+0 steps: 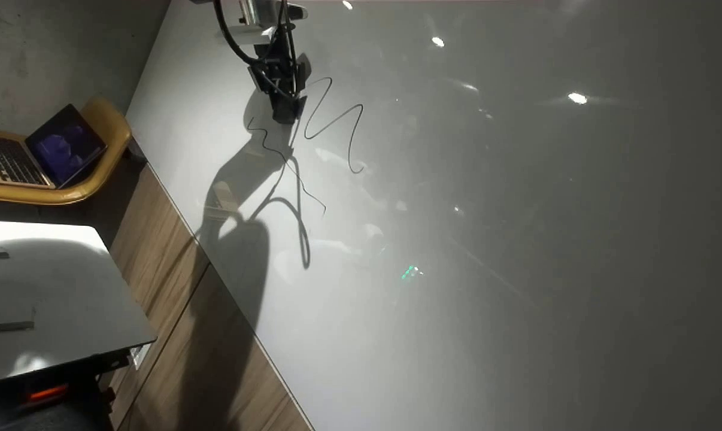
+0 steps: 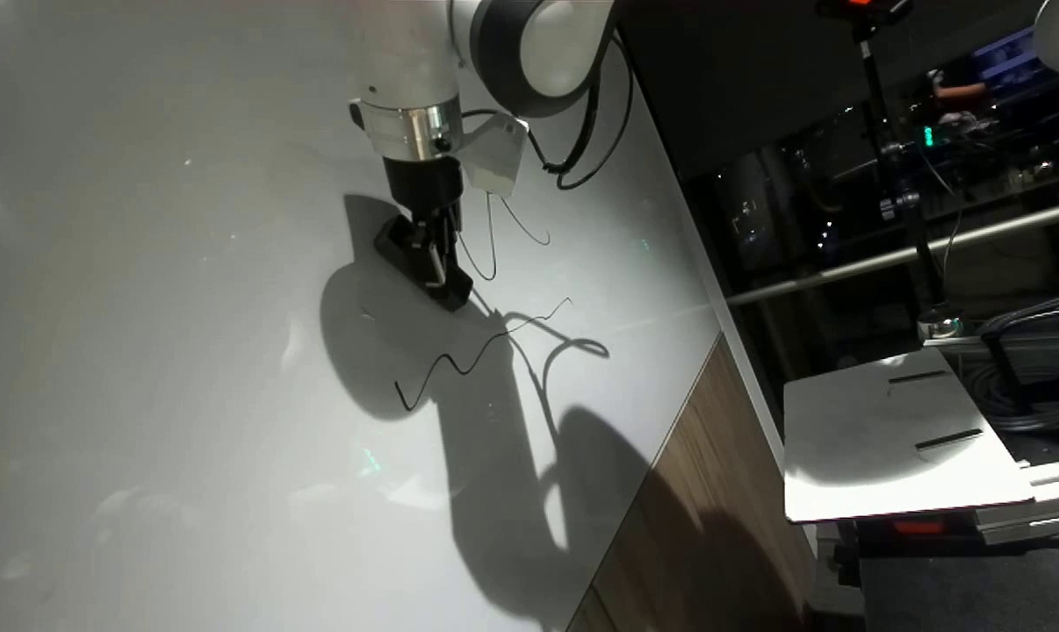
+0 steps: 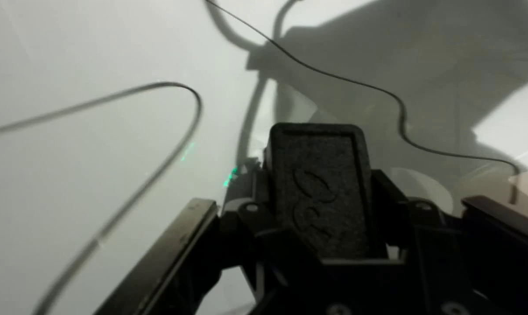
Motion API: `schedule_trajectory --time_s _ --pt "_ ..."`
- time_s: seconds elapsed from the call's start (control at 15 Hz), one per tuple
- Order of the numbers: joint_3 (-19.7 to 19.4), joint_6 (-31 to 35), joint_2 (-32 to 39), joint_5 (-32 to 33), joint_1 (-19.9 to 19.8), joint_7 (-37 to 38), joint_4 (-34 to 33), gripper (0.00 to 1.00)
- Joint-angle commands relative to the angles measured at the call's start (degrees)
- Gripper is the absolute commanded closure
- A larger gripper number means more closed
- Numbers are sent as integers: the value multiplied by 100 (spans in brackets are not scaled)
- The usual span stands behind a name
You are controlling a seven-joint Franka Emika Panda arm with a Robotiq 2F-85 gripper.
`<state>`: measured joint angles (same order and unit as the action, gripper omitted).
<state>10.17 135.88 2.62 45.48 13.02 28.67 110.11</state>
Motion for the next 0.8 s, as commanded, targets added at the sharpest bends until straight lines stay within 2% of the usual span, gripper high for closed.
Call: schedule_trajectory --time_s 0.0,0.33,0.73 --pt "-365 186 -539 13 -463 -273 277 68" --pt "-609 182 -889 -59 -932 -474 322 68" --pt "-694 217 -917 -194 -1184 -549 220 68"
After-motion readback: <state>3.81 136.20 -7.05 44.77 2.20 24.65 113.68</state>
